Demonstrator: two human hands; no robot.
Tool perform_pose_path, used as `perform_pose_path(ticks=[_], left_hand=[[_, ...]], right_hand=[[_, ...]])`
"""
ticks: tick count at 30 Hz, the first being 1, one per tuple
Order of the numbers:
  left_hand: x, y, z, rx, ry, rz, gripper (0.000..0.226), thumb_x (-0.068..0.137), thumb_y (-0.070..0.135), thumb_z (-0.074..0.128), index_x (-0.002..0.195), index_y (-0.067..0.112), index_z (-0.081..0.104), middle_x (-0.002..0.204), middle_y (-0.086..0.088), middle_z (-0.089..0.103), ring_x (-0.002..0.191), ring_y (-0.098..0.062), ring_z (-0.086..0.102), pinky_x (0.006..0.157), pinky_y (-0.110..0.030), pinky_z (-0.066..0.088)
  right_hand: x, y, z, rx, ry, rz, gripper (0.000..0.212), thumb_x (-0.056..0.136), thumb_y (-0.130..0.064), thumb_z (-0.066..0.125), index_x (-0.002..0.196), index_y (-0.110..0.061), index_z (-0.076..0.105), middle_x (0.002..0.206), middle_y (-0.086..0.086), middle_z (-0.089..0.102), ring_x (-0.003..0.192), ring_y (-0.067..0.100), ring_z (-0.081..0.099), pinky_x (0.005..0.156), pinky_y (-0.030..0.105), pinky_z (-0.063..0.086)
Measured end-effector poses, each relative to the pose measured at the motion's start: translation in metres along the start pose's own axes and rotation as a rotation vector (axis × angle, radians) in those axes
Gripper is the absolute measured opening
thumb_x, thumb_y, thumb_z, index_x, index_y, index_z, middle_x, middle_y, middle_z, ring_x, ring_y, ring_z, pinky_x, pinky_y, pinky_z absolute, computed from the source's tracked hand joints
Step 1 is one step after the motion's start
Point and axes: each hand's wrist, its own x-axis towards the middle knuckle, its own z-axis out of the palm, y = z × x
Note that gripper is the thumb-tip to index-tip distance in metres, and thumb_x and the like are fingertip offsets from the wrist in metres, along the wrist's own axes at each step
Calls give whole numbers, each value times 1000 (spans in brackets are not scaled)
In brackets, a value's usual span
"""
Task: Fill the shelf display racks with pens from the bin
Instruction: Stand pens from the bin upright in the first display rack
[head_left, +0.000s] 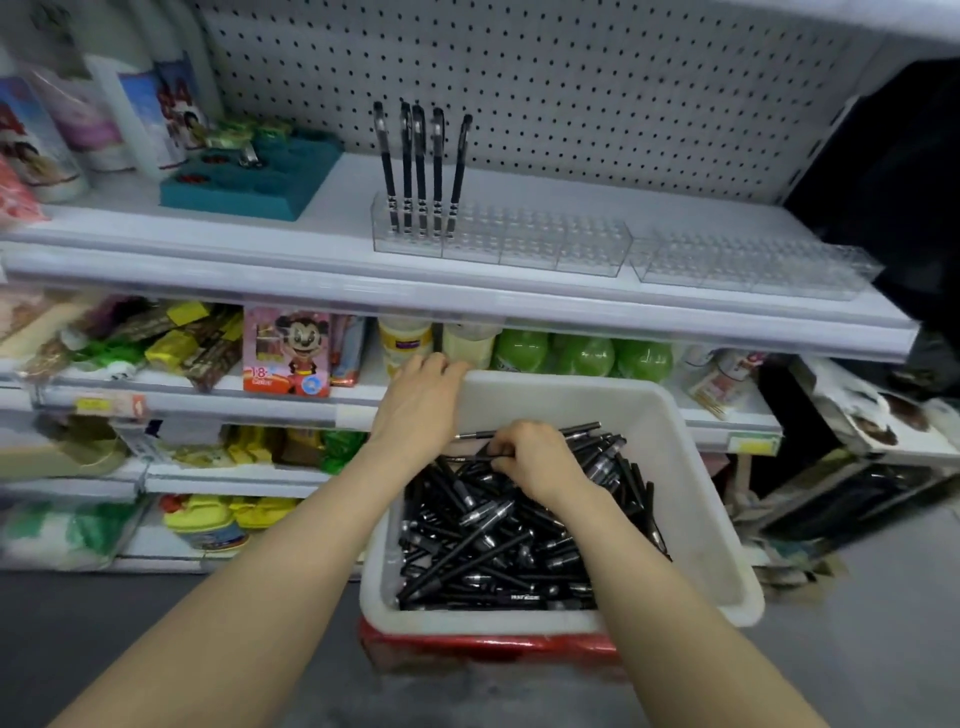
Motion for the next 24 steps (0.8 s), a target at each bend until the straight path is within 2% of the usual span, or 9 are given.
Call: perform_pose_path(ticks=[4, 7, 9, 14, 16, 19, 21, 24], left_hand=[[4, -2, -4, -129, 23, -39, 43, 91, 10, 54, 133, 19, 57, 119, -8, 60, 115, -29, 48, 93, -35, 36], [4, -1, -5, -178, 76, -66, 30, 101, 24, 46, 125, 18, 63, 116, -6, 65, 113, -27, 54, 92, -33, 37], [4, -1, -4, -161, 81, -62, 31, 102, 29, 43, 121, 18, 64, 114, -4, 65, 111, -24, 54, 92, -33, 39], [3, 1, -5, -45, 16, 7, 35, 97, 28, 50, 128, 16, 59, 125, -6, 59, 117, -26, 52, 98, -35, 38], [10, 3, -14, -14, 7, 40, 34, 96, 31, 46, 124, 19, 62, 118, -4, 60, 111, -27, 56, 89, -38, 47], [37, 4, -43, -1, 168, 98, 35, 95, 33, 39, 109, 18, 68, 105, -2, 62, 99, -26, 60, 76, -39, 53], [63, -1, -67, 5, 291, 95, 25, 95, 24, 51, 114, 17, 66, 110, -1, 60, 103, -23, 55, 80, -38, 51], [97, -17, -92, 65, 374, 95, 35, 92, 20, 59, 127, 13, 60, 123, -6, 55, 115, -26, 48, 89, -39, 47]], right_hand=[[4, 7, -29, 181, -81, 39, 11, 86, -16, 71, 96, -18, 70, 89, -3, 66, 82, 14, 60, 71, 19, 39], [10, 13, -62, 320, -77, 62, 10, 85, -12, 72, 89, -17, 64, 80, -3, 62, 71, 14, 58, 67, 26, 48], [15, 16, -84, 453, -44, 60, 11, 84, -9, 73, 86, -14, 63, 75, 1, 61, 63, 15, 58, 62, 32, 53], [23, 6, -135, 637, 6, -74, 13, 86, -3, 70, 83, -13, 63, 72, 5, 62, 58, 16, 58, 60, 28, 52], [29, -4, -154, 628, 69, -122, 10, 87, -6, 69, 84, -14, 65, 72, 4, 64, 57, 14, 59, 61, 29, 52], [46, -19, -181, 623, 187, -186, 5, 91, -11, 67, 86, -12, 65, 72, 3, 65, 61, 13, 62, 61, 27, 53], [61, -30, -196, 644, 299, -215, 9, 92, -13, 65, 84, -14, 63, 70, 2, 65, 60, 10, 63, 59, 25, 52], [89, -47, -209, 674, 492, -227, 4, 93, -16, 64, 90, -14, 63, 76, 4, 67, 72, 16, 69, 62, 28, 57]])
